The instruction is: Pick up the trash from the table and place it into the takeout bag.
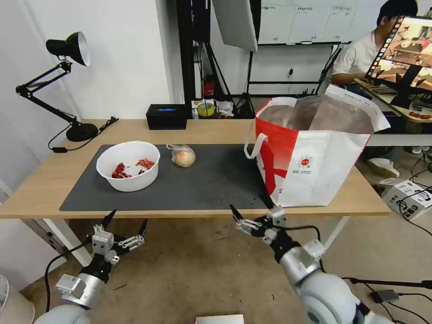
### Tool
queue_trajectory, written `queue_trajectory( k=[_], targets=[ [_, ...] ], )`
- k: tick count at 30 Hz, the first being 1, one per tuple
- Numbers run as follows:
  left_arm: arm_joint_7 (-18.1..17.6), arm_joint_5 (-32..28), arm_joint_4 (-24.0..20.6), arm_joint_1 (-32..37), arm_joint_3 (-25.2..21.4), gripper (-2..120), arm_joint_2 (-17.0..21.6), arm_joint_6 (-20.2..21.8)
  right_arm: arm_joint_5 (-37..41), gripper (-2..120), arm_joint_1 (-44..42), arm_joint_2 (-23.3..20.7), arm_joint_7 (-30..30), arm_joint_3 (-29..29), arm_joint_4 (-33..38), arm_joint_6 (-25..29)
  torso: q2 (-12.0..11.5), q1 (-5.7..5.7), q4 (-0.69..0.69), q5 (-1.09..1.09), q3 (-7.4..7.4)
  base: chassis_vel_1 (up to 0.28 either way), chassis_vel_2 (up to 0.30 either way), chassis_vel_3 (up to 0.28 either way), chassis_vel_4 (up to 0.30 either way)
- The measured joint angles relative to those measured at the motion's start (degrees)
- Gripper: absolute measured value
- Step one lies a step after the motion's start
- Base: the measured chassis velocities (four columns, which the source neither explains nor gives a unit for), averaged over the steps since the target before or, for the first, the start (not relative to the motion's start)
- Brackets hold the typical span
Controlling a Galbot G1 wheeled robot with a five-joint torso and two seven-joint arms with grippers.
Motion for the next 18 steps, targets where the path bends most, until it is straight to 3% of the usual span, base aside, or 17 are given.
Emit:
queue_trajectory(
  k=[8,12,14,18],
  targets=[
    [-0.10,0.27,0.19,0.05,-0.58,100,-0.25,0.10,5.46,100,15.53,1.12,2.66,-8.24,-6.43,-3.82,0.00,0.00,0.01,-0.02,0.00,0.000,0.000,0.000,0.000],
    [-0.24,0.64,0.46,-0.05,-0.93,100,-0.27,0.16,9.02,100,24.44,4.08,4.67,-12.90,-11.98,-5.98,-0.01,0.00,0.00,-0.01,0.00,0.000,0.000,0.000,0.000],
    [-0.25,0.62,0.46,-0.23,-0.97,100,-0.21,0.26,11.17,100,31.28,7.77,6.02,-16.07,-16.75,-7.03,0.00,0.01,0.02,-0.01,0.00,0.000,0.000,0.000,0.000],
    [-0.25,0.54,0.68,-0.30,-0.85,100,-0.19,0.36,12.79,100,36.62,11.27,7.68,-18.72,-21.55,-8.01,0.00,0.01,0.01,-0.02,0.00,0.000,0.000,0.000,0.000]
  ],
)
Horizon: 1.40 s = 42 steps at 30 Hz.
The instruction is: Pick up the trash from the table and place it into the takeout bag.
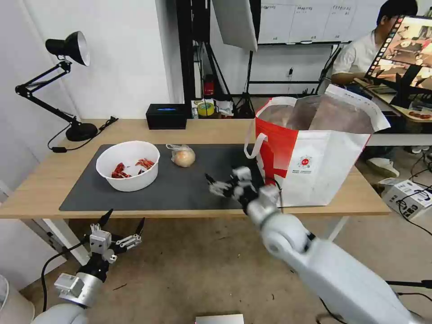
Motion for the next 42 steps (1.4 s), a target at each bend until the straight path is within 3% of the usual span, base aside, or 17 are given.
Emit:
queue_trajectory(
  k=[7,21,26,42],
  targets=[
    [0.02,-0.26,0.77,-0.24,0.16,100,-0.25,0.00,1.29,100,9.13,9.98,4.15,-4.02,-15.74,-2.33,0.00,0.00,-0.01,0.00,0.00,0.000,0.000,0.000,0.000],
    [0.03,-0.79,1.48,-1.58,0.16,100,-0.11,-0.38,-3.27,100,16.70,26.41,3.14,-3.45,-39.72,-5.21,0.00,0.00,0.00,0.00,-0.01,0.000,0.000,0.000,0.000],
    [0.05,-1.26,1.39,-1.41,-0.17,100,-0.07,-0.39,-4.88,100,17.95,28.30,2.55,-2.81,-43.29,-5.25,0.00,0.00,0.00,0.00,-0.01,0.000,0.000,0.000,0.000],
    [0.20,-1.78,0.77,-1.03,-1.08,100,-0.30,-1.00,-1.96,100,21.36,28.12,-1.69,-5.40,-47.57,-7.94,0.01,-0.01,-0.01,0.01,-0.01,0.000,0.000,0.000,0.000]
  ],
)
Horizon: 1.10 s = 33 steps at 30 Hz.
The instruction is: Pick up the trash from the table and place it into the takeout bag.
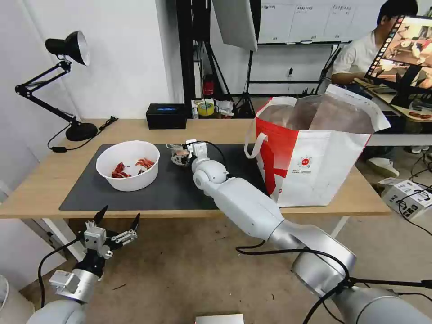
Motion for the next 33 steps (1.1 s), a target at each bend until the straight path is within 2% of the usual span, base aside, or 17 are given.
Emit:
queue_trajectory(
  k=[17,21,28,33],
  targets=[
    [0.06,-0.02,-0.50,0.67,-0.72,100,0.04,-0.42,0.02,100,1.49,-0.07,-2.75,-1.72,-2.80,-0.49,0.00,0.00,0.00,0.00,0.00,0.000,0.000,0.000,0.000],
    [0.07,-0.01,-0.62,0.77,-0.70,100,0.02,-0.46,0.54,91,1.57,-0.09,-2.78,-2.03,-2.69,-0.97,0.00,0.00,0.00,0.00,0.00,0.000,0.000,0.000,0.000],
    [0.10,0.08,-0.76,1.25,-0.78,100,-0.05,-0.76,1.78,61,0.74,-0.17,-1.39,-1.84,-1.99,-1.24,0.00,0.00,0.00,0.01,0.00,0.000,0.000,0.000,0.000],
    [0.11,0.10,-0.79,1.27,-0.79,100,-0.06,-0.79,2.28,50,0.58,-0.19,-0.55,-1.72,-1.57,-1.30,0.00,0.00,0.00,0.01,0.00,0.000,0.000,0.000,0.000]
  ],
)
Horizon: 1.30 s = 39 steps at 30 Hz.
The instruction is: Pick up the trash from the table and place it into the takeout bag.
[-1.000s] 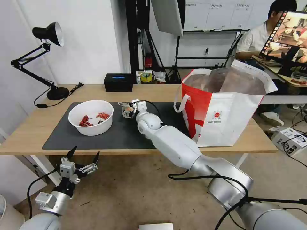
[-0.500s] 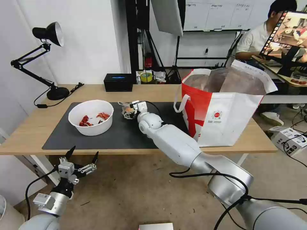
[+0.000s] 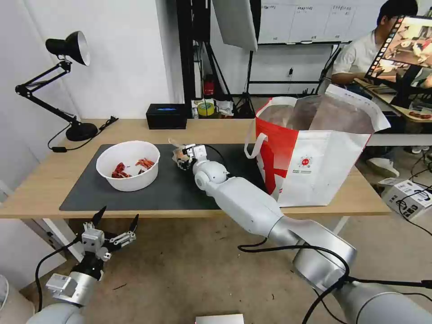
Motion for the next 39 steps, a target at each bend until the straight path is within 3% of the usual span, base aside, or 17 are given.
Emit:
queue_trajectory(
  k=[3,5,7,13,15,17,19,20,22,23,26,27,30,34,37,39],
  targets=[
    [0.00,0.08,0.00,0.10,0.01,100,-0.10,-0.16,0.32,34,-0.19,-0.01,0.73,0.05,0.47,-0.03,0.00,0.00,0.00,0.00,0.00,0.000,0.000,0.000,0.000],
    [0.02,0.12,0.00,0.16,0.03,100,-0.16,-0.20,0.43,32,-0.30,-0.02,0.92,0.07,0.67,-0.04,0.00,0.00,0.00,0.00,0.00,0.000,0.000,0.000,0.000],
    [0.04,0.19,0.00,0.26,0.05,100,-0.19,-0.35,0.77,18,-0.73,-0.06,1.49,0.21,1.49,-0.16,0.00,0.00,0.00,0.00,0.00,0.000,0.000,0.000,0.000],
    [0.05,0.19,-0.15,0.29,0.06,100,-0.10,-0.37,1.15,7,-1.69,-0.68,3.11,1.06,4.63,-0.19,0.00,0.00,0.01,0.00,0.00,0.000,0.000,0.000,0.000],
    [0.05,0.18,-0.66,0.40,0.07,100,-0.06,-0.37,1.46,5,-3.39,-4.65,6.20,0.92,13.63,0.84,0.00,0.00,0.02,0.00,0.00,0.000,0.000,0.000,0.000],
    [0.05,0.17,-0.77,0.51,0.08,100,-0.08,-0.37,1.45,5,-3.95,-6.05,6.96,0.74,16.14,1.23,0.00,0.00,0.00,0.00,0.00,0.000,0.000,0.000,0.000],
    [0.05,0.17,-0.97,0.97,0.08,100,-0.16,-0.36,1.40,5,-6.13,-11.07,9.07,0.57,24.66,2.29,0.00,0.00,0.00,0.02,0.00,0.000,0.000,0.000,0.000],
    [0.05,0.17,-0.97,0.97,0.08,100,-0.16,-0.36,1.40,5,-6.13,-11.07,9.07,0.57,24.66,2.29,0.00,0.00,0.00,0.02,0.00,0.000,0.000,0.000,0.000],
    [0.01,0.20,-1.20,1.41,0.12,100,-0.17,-0.33,1.44,5,-9.71,-18.61,10.20,1.52,35.87,4.74,0.00,-0.01,-0.01,0.01,0.00,0.000,0.000,0.000,0.000],
    [0.01,0.20,-1.20,1.41,0.12,100,-0.17,-0.33,1.44,5,-9.71,-18.61,10.20,1.52,35.87,4.74,0.00,-0.01,-0.01,0.01,0.00,0.000,0.000,0.000,0.000],
    [-0.07,0.22,-1.37,1.56,0.31,100,0.14,-0.22,2.95,5,-12.90,-28.03,9.99,3.97,48.30,7.06,0.00,0.00,-0.01,0.02,0.00,0.000,0.000,0.000,0.000],
    [-0.07,0.22,-1.37,1.56,0.31,100,0.14,-0.22,2.95,5,-12.90,-28.03,9.99,3.97,48.30,7.06,0.00,0.00,-0.01,0.02,0.00,0.000,0.000,0.000,0.000],
    [-0.14,0.27,-1.46,1.20,0.64,100,0.30,-0.12,3.15,5,-15.09,-35.43,8.45,7.79,56.31,8.25,0.00,-0.01,0.00,0.03,-0.01,0.000,0.000,0.000,0.000],
    [-0.26,0.42,-1.45,0.77,1.16,100,0.33,-0.11,2.93,4,-17.07,-39.97,7.40,10.96,60.34,9.48,0.00,0.00,-0.01,0.03,-0.01,0.000,0.000,0.000,0.000],
    [-0.40,0.60,-1.58,0.26,2.06,100,0.28,0.12,-0.93,4,-20.88,-45.11,6.51,16.72,64.11,13.65,0.00,-0.01,-0.01,0.02,-0.01,0.000,0.000,0.000,0.000],
    [-0.41,0.75,-1.75,0.23,2.32,100,0.25,0.40,-2.86,4,-22.19,-46.25,6.52,18.74,64.44,15.45,0.00,-0.01,-0.01,0.02,-0.01,0.000,0.000,0.000,0.000]
  ],
)
